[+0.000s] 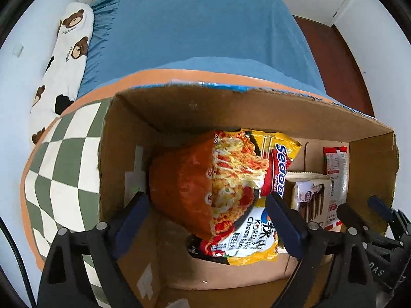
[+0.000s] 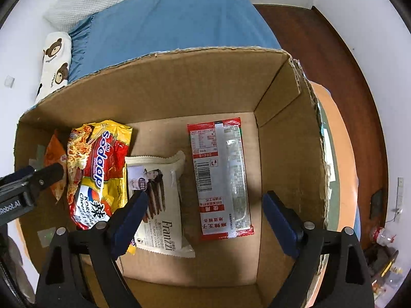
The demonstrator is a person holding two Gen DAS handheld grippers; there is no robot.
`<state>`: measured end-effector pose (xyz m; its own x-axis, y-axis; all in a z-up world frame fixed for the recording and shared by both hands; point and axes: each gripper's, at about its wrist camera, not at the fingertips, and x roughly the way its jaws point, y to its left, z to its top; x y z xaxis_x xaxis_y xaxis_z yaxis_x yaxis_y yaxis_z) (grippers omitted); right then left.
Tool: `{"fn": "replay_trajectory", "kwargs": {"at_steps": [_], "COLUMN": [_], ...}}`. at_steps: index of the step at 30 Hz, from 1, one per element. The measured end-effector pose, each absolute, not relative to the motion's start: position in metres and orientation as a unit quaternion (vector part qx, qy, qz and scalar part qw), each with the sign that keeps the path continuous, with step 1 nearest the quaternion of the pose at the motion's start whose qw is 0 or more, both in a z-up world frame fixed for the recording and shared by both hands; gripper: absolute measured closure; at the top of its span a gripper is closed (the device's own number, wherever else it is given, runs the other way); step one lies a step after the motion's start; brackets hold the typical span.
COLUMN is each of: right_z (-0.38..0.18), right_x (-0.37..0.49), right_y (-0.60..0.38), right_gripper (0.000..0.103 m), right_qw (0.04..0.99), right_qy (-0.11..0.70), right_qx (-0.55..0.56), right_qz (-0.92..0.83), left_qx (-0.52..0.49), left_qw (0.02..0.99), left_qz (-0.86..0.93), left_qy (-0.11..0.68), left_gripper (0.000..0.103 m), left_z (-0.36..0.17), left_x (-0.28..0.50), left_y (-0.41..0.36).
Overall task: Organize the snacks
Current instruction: 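Carry both packets into the box and release them beside the others, then grasp the red-brown sachet with left tool while right tool grasps yellow cracker bag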
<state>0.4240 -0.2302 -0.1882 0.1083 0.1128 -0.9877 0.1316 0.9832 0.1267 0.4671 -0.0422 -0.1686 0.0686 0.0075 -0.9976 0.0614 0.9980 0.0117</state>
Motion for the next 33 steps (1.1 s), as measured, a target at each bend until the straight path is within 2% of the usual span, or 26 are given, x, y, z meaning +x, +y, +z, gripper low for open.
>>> {"fn": "replay_trajectory", "kwargs": {"at_steps": [15, 33], "right_z": [-0.122, -0.03], "right_x": [0.362, 0.254], "right_y": [-0.232, -0.218], "right_gripper": [0.01, 0.01], "right_qw": [0.786, 0.845], "right_qy": [0.611, 0.527], "right_qx": [0.092, 0.085], "right_qz": [0.0, 0.021], "left_qx": [-0.013, 0.008], "left_qw": [0.8, 0.867], "left_qz": [-0.031, -0.036], "left_qy": [0.599, 0.497], "left_gripper": [0.01, 0.01], "left_z": [-0.106, -0.011], "left_x": [0.378, 0.26], "left_y": [-0.036, -0.035]}}
